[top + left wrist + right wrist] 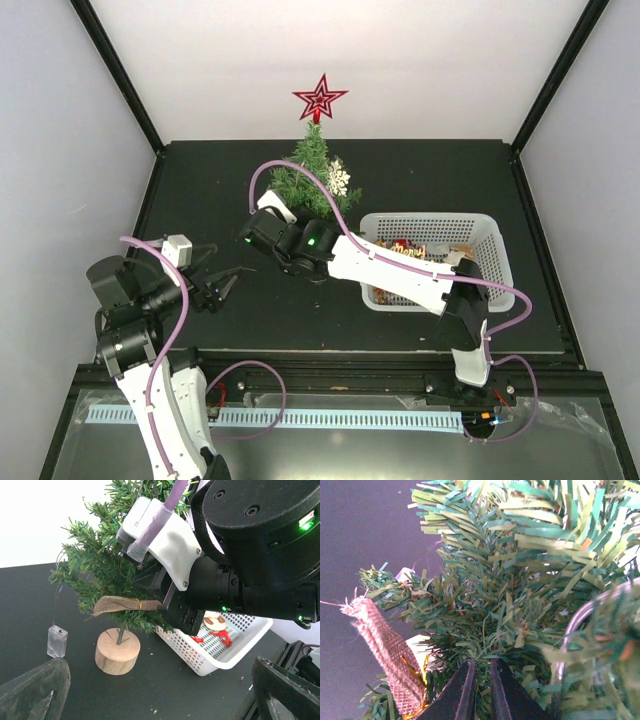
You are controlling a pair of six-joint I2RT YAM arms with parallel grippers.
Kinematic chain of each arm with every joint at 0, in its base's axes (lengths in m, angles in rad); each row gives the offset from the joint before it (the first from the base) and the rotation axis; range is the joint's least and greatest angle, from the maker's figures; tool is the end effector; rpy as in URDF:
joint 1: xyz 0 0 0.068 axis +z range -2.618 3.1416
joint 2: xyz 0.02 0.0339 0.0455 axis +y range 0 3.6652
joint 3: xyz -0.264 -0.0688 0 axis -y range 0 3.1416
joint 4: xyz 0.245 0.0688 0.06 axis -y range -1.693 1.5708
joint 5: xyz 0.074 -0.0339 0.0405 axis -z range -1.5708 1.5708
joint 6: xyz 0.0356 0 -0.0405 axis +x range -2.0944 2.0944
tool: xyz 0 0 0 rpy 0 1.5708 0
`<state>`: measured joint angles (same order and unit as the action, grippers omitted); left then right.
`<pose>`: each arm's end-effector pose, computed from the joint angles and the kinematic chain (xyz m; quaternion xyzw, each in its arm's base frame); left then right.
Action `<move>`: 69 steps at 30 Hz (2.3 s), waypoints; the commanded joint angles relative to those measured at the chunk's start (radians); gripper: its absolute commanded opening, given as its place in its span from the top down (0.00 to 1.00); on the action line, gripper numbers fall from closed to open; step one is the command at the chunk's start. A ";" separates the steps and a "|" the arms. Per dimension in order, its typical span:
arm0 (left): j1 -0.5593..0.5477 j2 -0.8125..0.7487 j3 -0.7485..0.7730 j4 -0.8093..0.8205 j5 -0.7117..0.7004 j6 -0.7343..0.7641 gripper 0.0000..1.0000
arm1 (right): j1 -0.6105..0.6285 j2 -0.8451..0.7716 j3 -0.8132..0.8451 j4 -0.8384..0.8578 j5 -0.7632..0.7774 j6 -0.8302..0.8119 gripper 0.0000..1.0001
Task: Decorate the small christmas tree
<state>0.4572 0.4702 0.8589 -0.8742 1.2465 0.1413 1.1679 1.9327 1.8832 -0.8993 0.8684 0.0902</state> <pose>0.0724 -0.0020 0.3417 0.1883 0.7341 -0.3540 0.5480 0.1888 0.3736 0.3294 -0.3327 0.8074 -0.1605 0.4601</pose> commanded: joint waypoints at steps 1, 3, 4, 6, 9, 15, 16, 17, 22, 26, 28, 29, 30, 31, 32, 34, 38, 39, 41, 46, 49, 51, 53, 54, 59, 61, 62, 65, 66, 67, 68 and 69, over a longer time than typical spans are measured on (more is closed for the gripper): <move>0.010 -0.010 -0.003 0.016 0.023 -0.008 0.01 | -0.011 0.013 0.019 -0.021 -0.004 0.028 0.89; 0.011 -0.012 -0.003 0.017 0.024 -0.008 0.01 | -0.011 0.016 0.019 -0.025 -0.005 0.027 0.89; 0.011 -0.013 -0.004 0.019 0.024 -0.009 0.01 | -0.012 0.017 0.019 -0.027 -0.004 0.028 0.89; 0.011 -0.012 -0.005 0.020 0.025 -0.008 0.01 | -0.012 0.022 0.019 -0.032 -0.002 0.031 0.89; 0.012 -0.012 -0.007 0.020 0.025 -0.009 0.01 | -0.011 0.021 0.019 -0.035 -0.003 0.041 0.89; 0.014 -0.009 -0.009 0.024 0.027 -0.012 0.01 | -0.011 -0.017 0.023 -0.028 -0.031 0.060 0.87; 0.015 -0.010 -0.009 0.025 0.027 -0.013 0.01 | -0.011 -0.026 0.022 -0.027 -0.035 0.064 0.87; 0.015 -0.010 -0.010 0.026 0.028 -0.013 0.01 | -0.012 -0.035 0.020 -0.026 -0.038 0.067 0.87; 0.018 -0.009 -0.011 0.027 0.028 -0.014 0.01 | -0.010 -0.091 -0.006 -0.008 -0.072 0.095 0.87; 0.018 -0.012 -0.014 0.030 0.028 -0.017 0.01 | -0.008 -0.124 -0.020 -0.003 -0.082 0.112 0.87; 0.018 -0.016 -0.017 0.032 0.029 -0.019 0.01 | -0.008 -0.133 -0.029 0.003 -0.088 0.112 0.87; 0.018 -0.016 -0.017 0.032 0.030 -0.019 0.01 | -0.009 -0.133 -0.030 0.002 -0.088 0.111 0.86; 0.018 -0.017 -0.017 0.033 0.030 -0.019 0.01 | -0.009 -0.132 -0.029 -0.002 -0.086 0.112 0.86; 0.020 -0.017 -0.019 0.033 0.028 -0.020 0.01 | -0.007 -0.131 -0.027 -0.005 -0.084 0.114 0.86; 0.020 -0.018 -0.018 0.034 0.030 -0.020 0.01 | -0.007 -0.130 -0.026 -0.007 -0.081 0.116 0.86; 0.020 -0.020 -0.021 0.035 0.030 -0.023 0.01 | -0.004 -0.136 -0.025 -0.009 -0.074 0.125 0.85; 0.021 -0.028 -0.026 0.039 0.040 -0.021 0.01 | 0.005 -0.175 -0.023 0.003 -0.118 0.130 0.83; 0.021 -0.030 -0.026 0.039 0.040 -0.021 0.01 | 0.008 -0.186 -0.025 0.011 -0.136 0.128 0.83; 0.021 -0.028 -0.026 0.038 0.040 -0.020 0.01 | 0.014 -0.206 -0.028 0.021 -0.176 0.127 0.83; 0.022 -0.033 -0.026 0.037 0.039 -0.021 0.01 | 0.023 -0.259 -0.065 0.067 -0.287 0.122 0.82; 0.022 -0.039 -0.027 0.035 0.040 -0.019 0.01 | 0.028 -0.303 -0.115 0.117 -0.331 0.118 0.79; 0.021 -0.036 -0.027 0.034 0.043 -0.016 0.01 | 0.029 -0.335 -0.144 0.150 -0.357 0.118 0.72; 0.021 -0.033 -0.021 0.029 0.047 -0.009 0.01 | 0.028 -0.369 -0.174 0.179 -0.376 0.121 0.63; 0.020 -0.027 -0.014 0.026 0.047 -0.005 0.01 | 0.029 -0.392 -0.193 0.199 -0.385 0.122 0.60; -0.001 0.049 0.055 -0.031 0.050 0.075 0.01 | 0.028 -0.545 -0.334 0.354 -0.462 0.123 0.51; -0.019 0.097 0.105 -0.075 0.033 0.136 0.01 | 0.029 -0.632 -0.401 0.440 -0.501 0.120 0.49; -0.031 0.116 0.128 -0.083 0.015 0.157 0.01 | 0.029 -0.671 -0.433 0.470 -0.521 0.121 0.49; -0.096 0.169 0.190 -0.077 -0.065 0.209 0.03 | 0.029 -0.778 -0.520 0.542 -0.531 0.144 0.51; -0.139 0.189 0.214 -0.065 -0.110 0.217 0.07 | 0.028 -0.812 -0.550 0.562 -0.528 0.152 0.54; -0.193 0.212 0.231 -0.054 -0.168 0.222 0.14 | 0.028 -0.848 -0.579 0.578 -0.521 0.162 0.56; -0.253 0.237 0.247 -0.045 -0.230 0.229 0.23 | 0.028 -0.877 -0.605 0.588 -0.512 0.173 0.59; -0.326 0.260 0.261 -0.038 -0.302 0.236 0.36 | 0.027 -0.904 -0.634 0.595 -0.506 0.184 0.60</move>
<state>0.3042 0.6617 1.0405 -0.9264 1.1603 0.2958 1.1915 1.1133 1.3293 -0.4210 0.3660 0.2306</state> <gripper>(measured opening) 0.812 0.421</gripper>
